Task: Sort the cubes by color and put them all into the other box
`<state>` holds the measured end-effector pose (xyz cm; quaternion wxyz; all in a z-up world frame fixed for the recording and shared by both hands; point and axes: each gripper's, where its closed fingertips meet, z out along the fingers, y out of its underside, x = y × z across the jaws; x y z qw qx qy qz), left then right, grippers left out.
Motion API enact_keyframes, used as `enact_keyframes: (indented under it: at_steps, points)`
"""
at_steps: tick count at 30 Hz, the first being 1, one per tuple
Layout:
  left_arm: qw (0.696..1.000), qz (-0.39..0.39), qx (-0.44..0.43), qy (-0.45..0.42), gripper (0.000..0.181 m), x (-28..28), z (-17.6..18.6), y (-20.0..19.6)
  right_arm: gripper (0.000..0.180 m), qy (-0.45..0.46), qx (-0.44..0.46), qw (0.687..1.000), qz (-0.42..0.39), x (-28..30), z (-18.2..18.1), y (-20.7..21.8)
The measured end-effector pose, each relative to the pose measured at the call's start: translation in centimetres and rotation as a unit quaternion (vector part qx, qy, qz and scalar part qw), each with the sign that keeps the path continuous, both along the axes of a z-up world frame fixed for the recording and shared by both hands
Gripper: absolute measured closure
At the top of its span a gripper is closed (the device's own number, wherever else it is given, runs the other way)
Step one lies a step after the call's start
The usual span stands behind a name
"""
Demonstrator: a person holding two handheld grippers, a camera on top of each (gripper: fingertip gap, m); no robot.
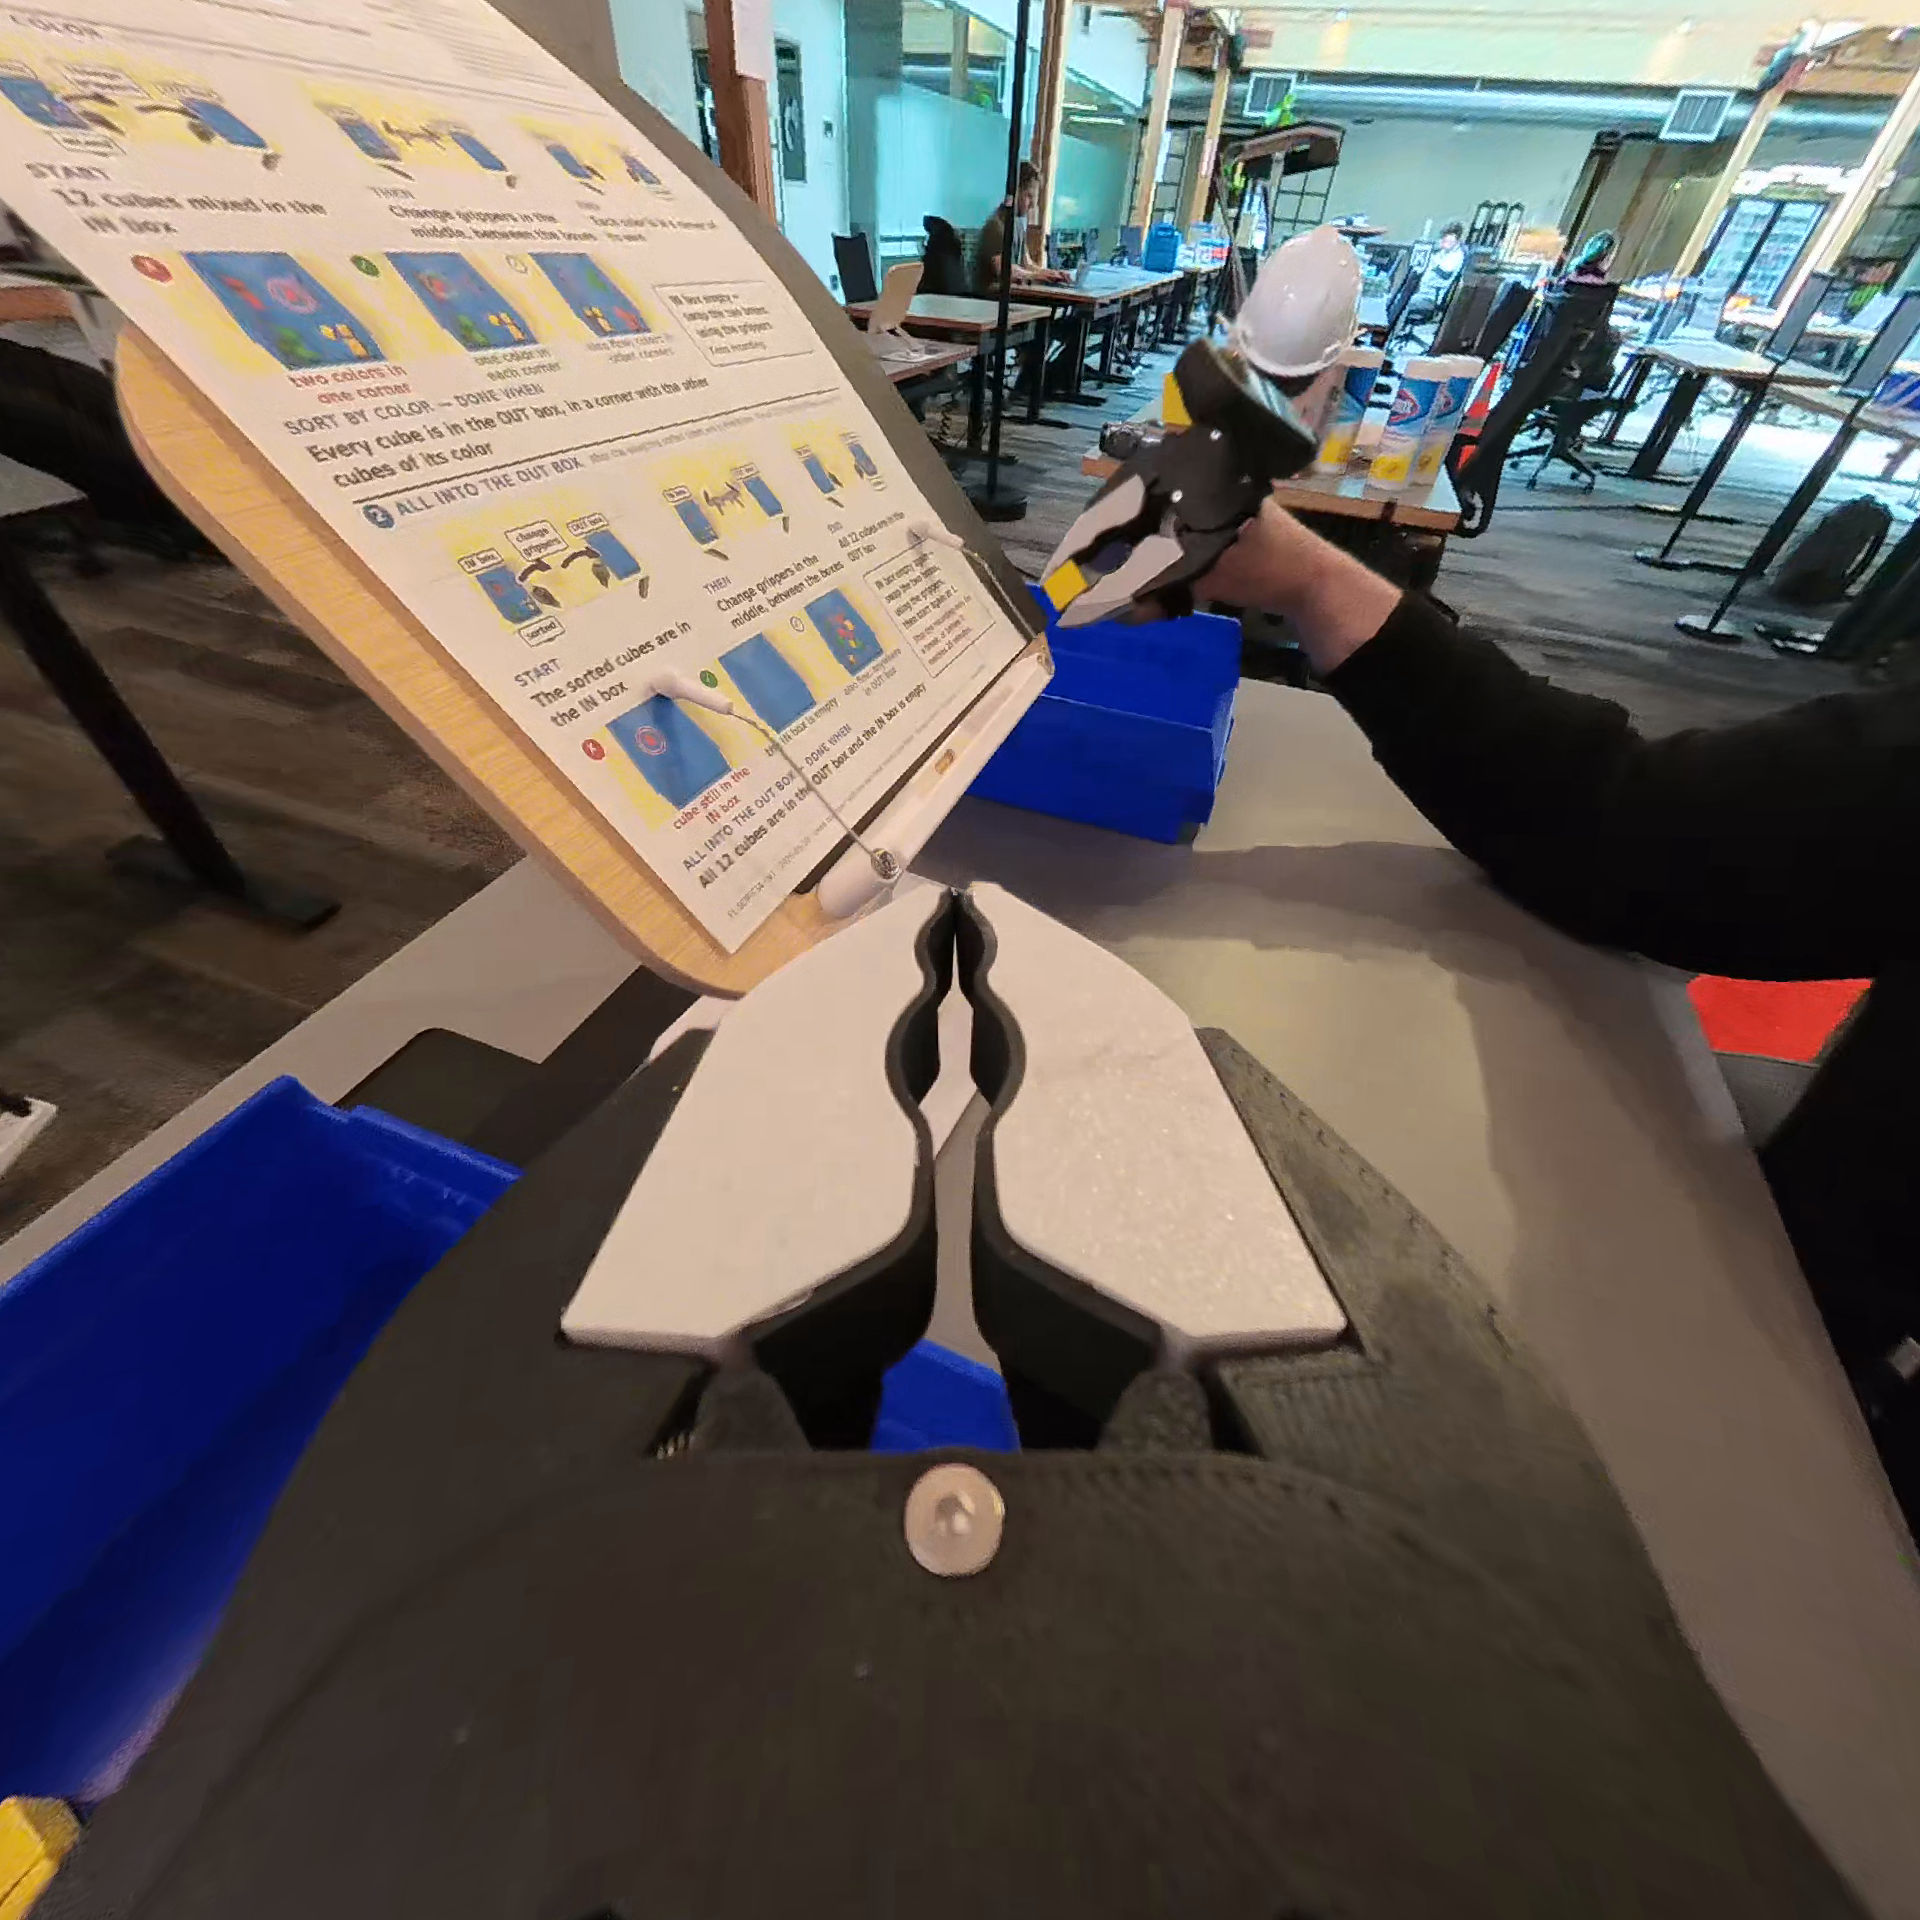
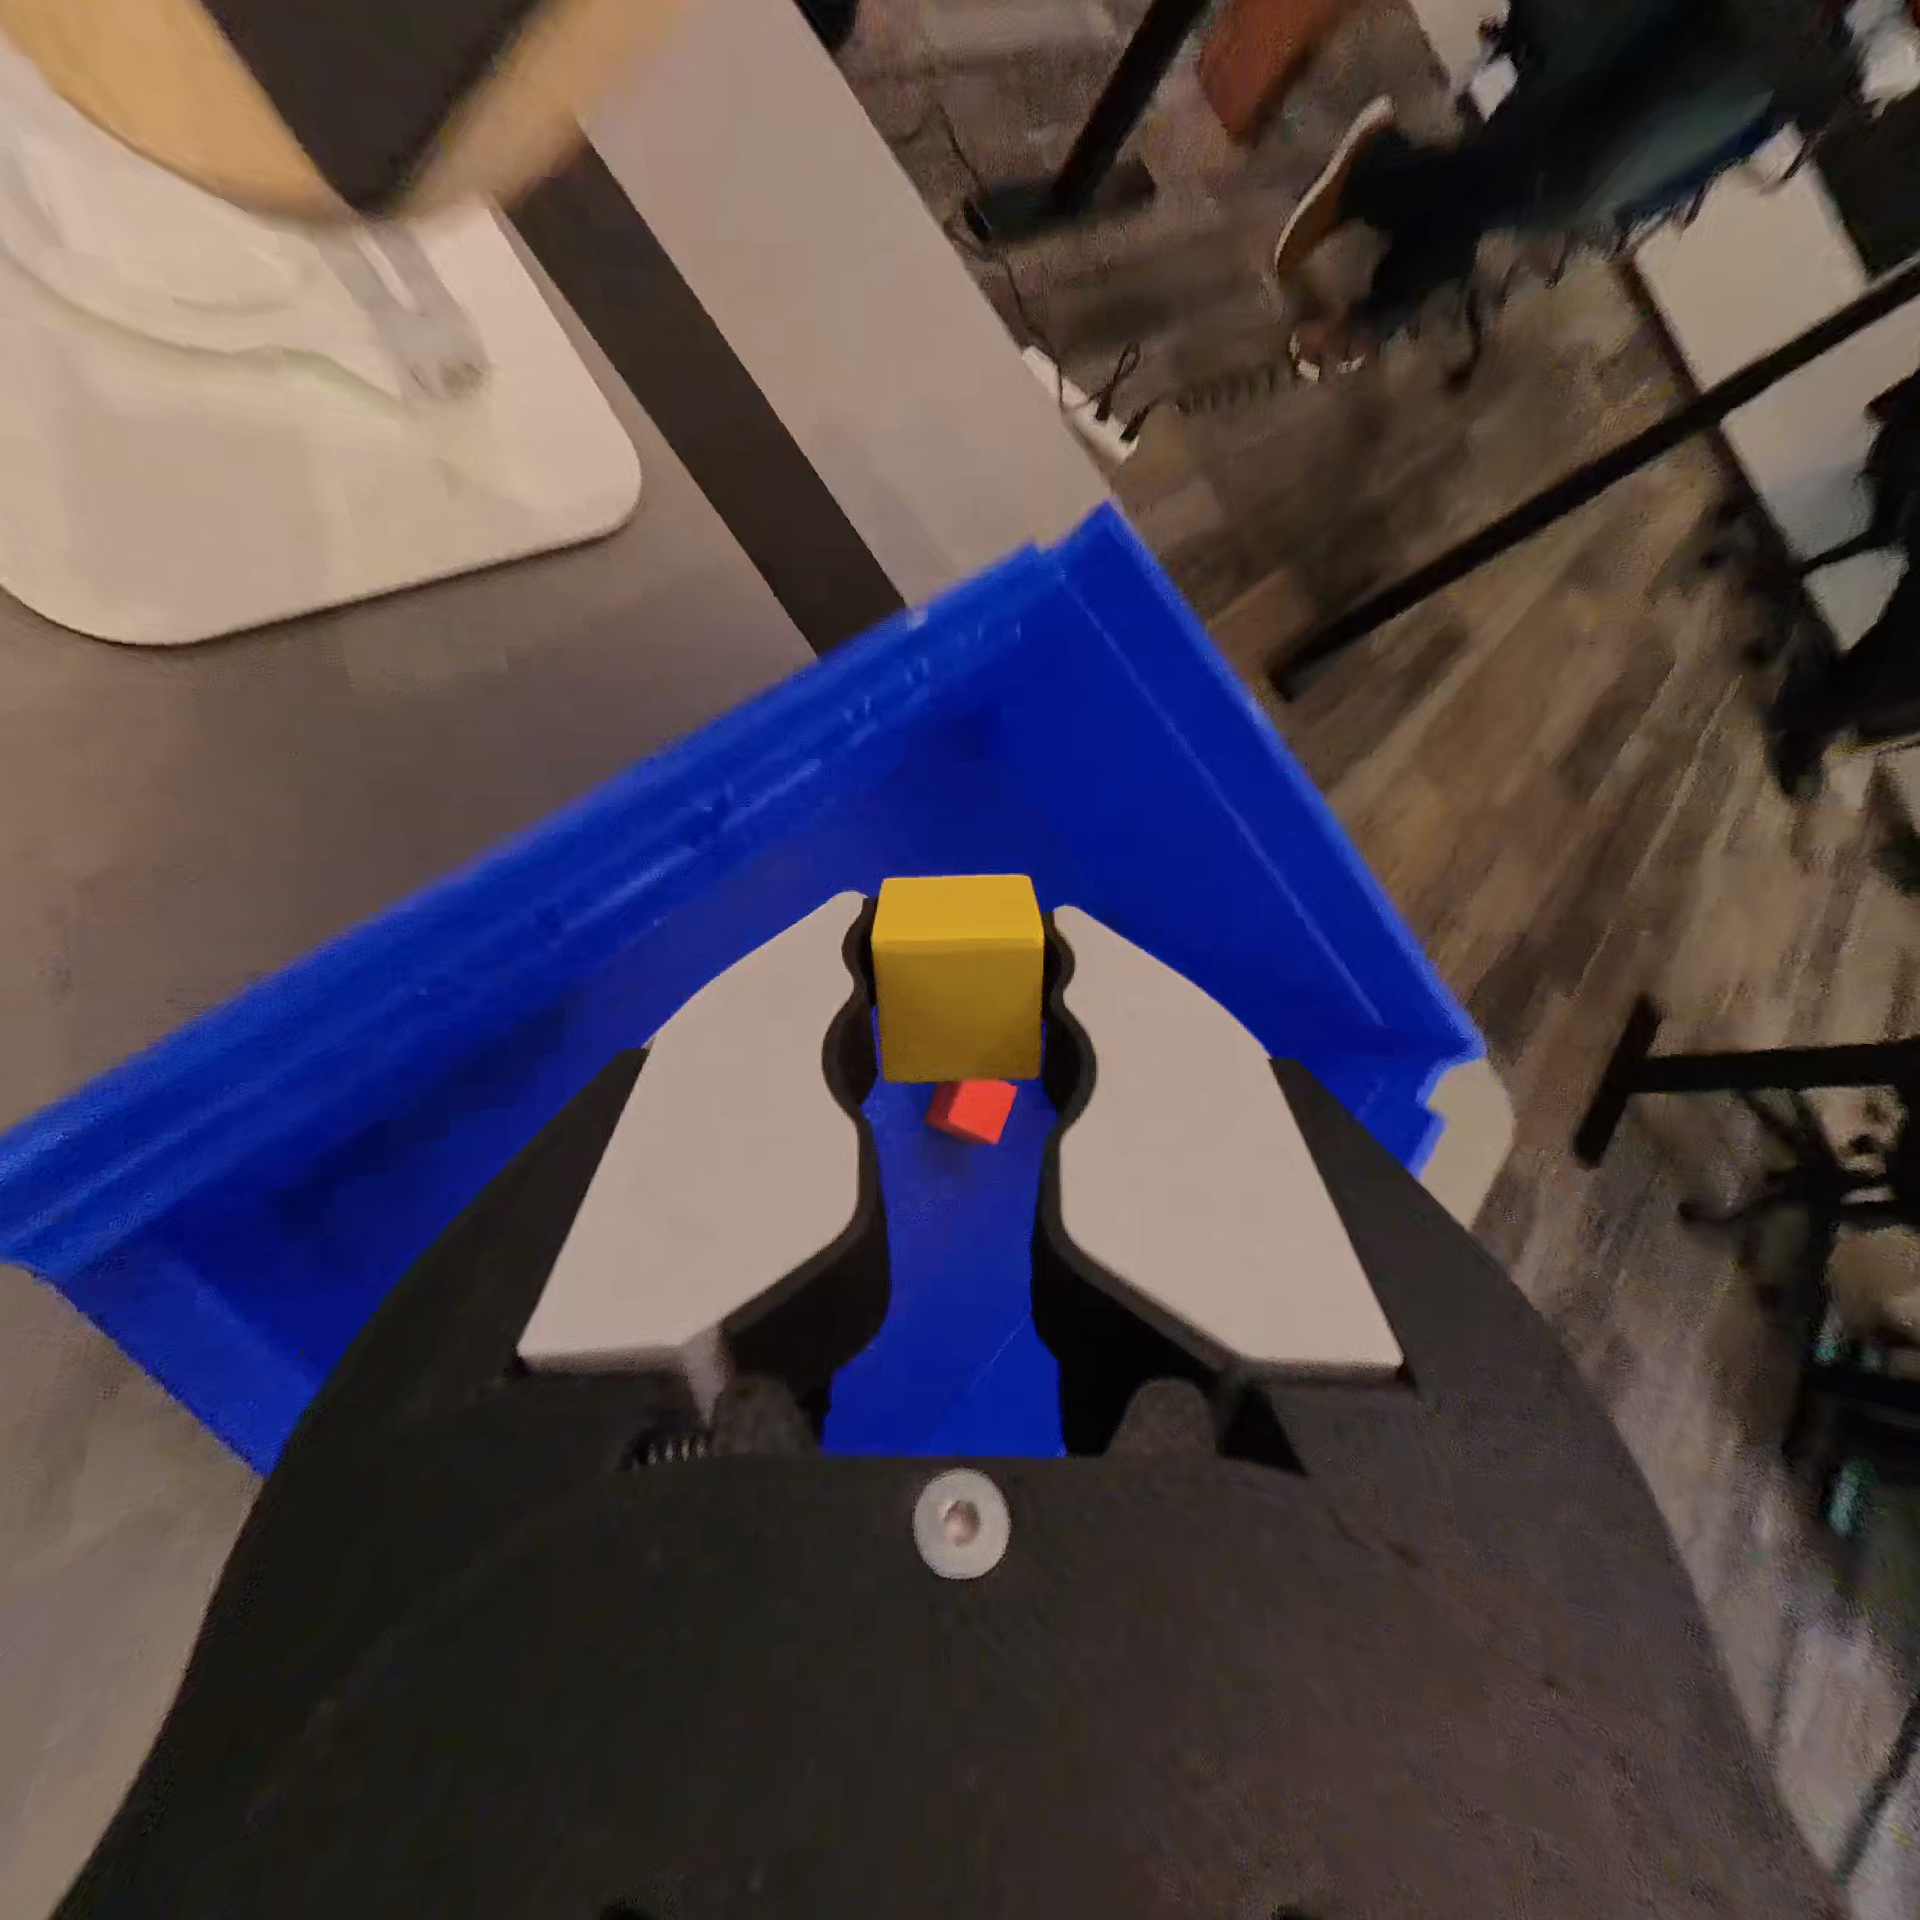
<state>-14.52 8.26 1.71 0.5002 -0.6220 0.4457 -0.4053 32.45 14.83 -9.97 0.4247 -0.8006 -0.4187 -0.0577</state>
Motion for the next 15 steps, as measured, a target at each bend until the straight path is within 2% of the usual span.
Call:
enact_keyframes:
  at_steps: [4,6,11,15]
  points:
    - [1.0,0.013,-0.005,0.017,0.181,-0.5,-0.9,0.6,0.124,0.005,-0.074,0.996,-0.047,2.8,-4.3,0.8]
    - [1.0,0.018,-0.008,0.022,0.181,-0.6,-1.2,1.0,0.122,0.008,-0.074,0.996,-0.058,3.3,-4.6,1.0]
    - [0.997,0.054,-0.005,0.053,0.181,-1.5,-2.3,2.2,0.129,0.033,-0.016,0.999,-0.037,1.6,-0.2,0.5]
    - [0.987,0.123,0.009,0.105,0.181,-4.0,-3.4,3.9,0.137,0.037,0.026,0.999,-0.005,-0.6,3.3,-0.9]
